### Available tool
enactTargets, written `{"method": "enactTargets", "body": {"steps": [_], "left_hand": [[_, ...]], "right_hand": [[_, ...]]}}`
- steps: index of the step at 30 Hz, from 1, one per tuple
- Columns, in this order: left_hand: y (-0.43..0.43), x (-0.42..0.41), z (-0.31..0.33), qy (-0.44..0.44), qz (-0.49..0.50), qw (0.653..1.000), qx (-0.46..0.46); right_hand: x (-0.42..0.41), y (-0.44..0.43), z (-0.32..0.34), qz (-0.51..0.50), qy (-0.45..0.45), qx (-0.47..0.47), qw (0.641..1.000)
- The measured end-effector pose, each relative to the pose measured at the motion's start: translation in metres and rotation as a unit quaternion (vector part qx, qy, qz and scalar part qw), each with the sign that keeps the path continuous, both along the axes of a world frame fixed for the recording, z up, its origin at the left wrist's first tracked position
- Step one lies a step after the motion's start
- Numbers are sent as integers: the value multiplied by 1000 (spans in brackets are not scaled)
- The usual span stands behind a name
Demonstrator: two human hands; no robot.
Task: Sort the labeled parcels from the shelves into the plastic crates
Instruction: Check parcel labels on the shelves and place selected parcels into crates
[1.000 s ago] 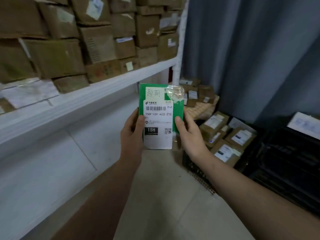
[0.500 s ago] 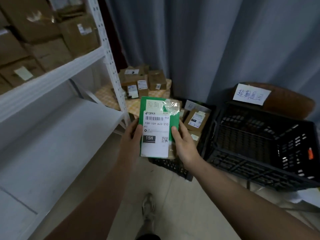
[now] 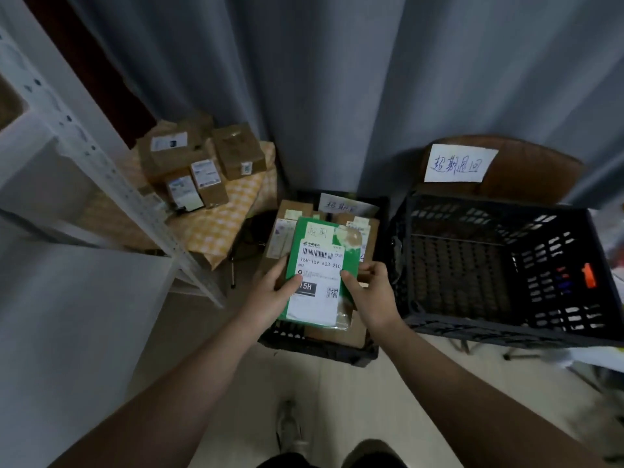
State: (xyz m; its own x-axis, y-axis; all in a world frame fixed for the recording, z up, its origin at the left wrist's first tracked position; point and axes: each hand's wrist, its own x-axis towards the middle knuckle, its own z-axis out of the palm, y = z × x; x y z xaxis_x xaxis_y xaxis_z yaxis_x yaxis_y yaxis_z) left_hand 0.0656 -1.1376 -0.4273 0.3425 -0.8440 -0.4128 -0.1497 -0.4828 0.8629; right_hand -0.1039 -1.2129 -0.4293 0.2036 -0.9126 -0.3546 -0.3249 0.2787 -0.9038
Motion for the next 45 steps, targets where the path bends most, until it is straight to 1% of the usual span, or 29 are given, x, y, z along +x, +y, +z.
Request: {"method": "enactTargets", "body": {"steps": [2,5,9,11,14,17,22,25,26,28,31,33,39,41,45], "left_hand": [[-21,1,-6,50,-32,998,15],[-54,-7,-18,62,-59,996,37],[-99,-20,-42,44,-50,996,55],[-122,-25,-52,23,-37,998,54],[-156,-27,-71,21,-28,998,57],[-189,-25,-92,5,-32,996,79],[-219,-28,-123,88,-30,990,105],[-231,-18,-140,98,-27,986,130],[-236,-14,-145,112,-23,984,136],[-249,-6,-151,142,-7,980,141],[-270,6,-156,155,-18,979,130],[-282,14,-159,136,-52,980,132],[-297,13,-159,16,-175,977,122],[-298,9,-162,-25,-189,974,121],[-295,9,-161,-52,-193,974,109]], "right_hand": [[-2,-14,-7,3,15,9,1000],[-7,-40,-17,-7,32,16,999],[-13,-84,-34,-12,61,18,998],[-15,-106,-45,3,76,16,997],[-15,-143,-63,32,100,-2,994],[-14,-182,-83,60,124,2,990],[-4,-222,-118,98,157,31,982],[8,-229,-138,164,232,32,958],[13,-230,-144,172,250,30,952],[23,-234,-152,156,256,20,954],[38,-243,-157,103,257,13,961],[41,-248,-157,85,270,18,959],[32,-245,-152,65,337,27,939],[29,-245,-151,59,346,24,936],[29,-246,-145,79,368,8,927]]}}
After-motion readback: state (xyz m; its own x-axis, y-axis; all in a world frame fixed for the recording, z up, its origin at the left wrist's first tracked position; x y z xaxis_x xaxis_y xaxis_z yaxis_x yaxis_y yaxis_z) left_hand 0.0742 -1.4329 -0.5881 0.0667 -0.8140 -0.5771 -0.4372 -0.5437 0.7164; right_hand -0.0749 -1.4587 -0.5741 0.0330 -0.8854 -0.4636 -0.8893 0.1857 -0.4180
